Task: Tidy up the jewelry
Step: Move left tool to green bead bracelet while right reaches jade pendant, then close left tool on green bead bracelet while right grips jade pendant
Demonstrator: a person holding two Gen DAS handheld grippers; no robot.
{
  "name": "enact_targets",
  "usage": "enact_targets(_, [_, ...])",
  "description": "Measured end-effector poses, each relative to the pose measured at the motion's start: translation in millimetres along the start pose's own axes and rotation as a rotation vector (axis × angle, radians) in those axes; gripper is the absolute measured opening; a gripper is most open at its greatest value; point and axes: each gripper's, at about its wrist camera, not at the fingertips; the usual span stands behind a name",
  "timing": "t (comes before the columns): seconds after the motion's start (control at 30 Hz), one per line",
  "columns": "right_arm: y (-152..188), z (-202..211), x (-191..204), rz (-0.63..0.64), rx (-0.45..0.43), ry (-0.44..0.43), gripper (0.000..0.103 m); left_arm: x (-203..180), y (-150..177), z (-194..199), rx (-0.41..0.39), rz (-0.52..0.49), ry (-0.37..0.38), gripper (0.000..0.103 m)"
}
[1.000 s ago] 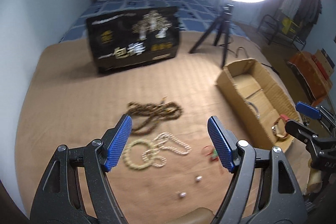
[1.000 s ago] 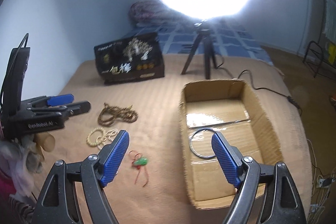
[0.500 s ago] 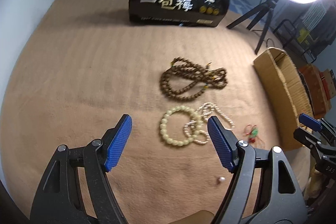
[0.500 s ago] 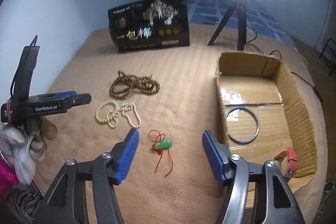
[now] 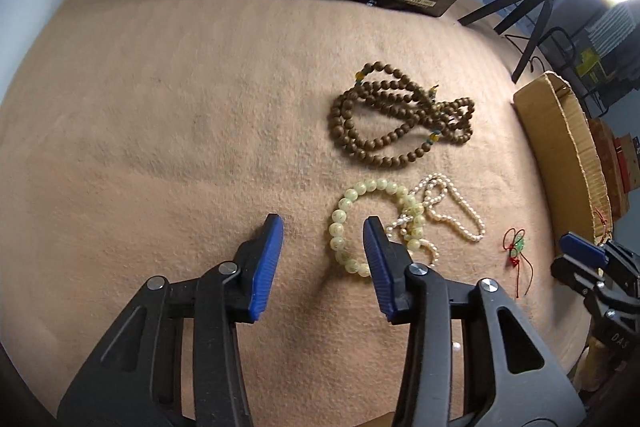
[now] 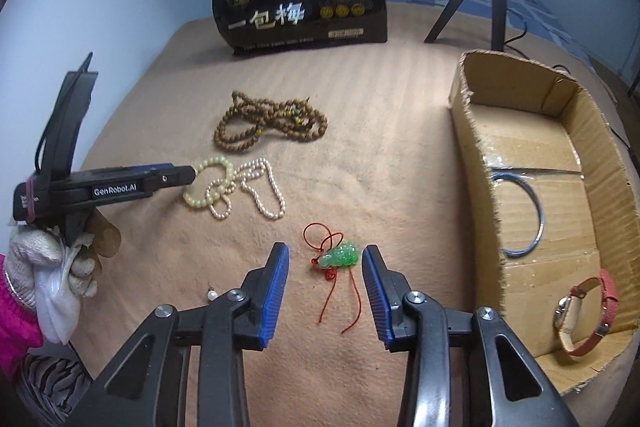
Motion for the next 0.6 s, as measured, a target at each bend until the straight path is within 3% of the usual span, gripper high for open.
enact_targets(0.27, [3, -23, 0, 0.061, 0.050, 0.075, 0.040, -5, 1, -5, -0.017, -0.035, -0.022, 0.042])
enact_targets(0.43, [3, -30, -3, 0.074, 0.071, 0.088, 0.040, -10, 4, -5, -0.044, -0.075, -0.069, 0.029])
enact_targets(0.6, [0, -35, -9, 0.053, 0.076, 0.084, 0.040, -7, 3, -5, -0.048, -0.068, -0.068, 0.014])
Point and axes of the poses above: each gripper's, at about its wrist camera, not at the fingertips, and z roughly against the way its jaws point, x to its left, y to its underside, and after that the axes turned 12 degrees about -y, right-handed
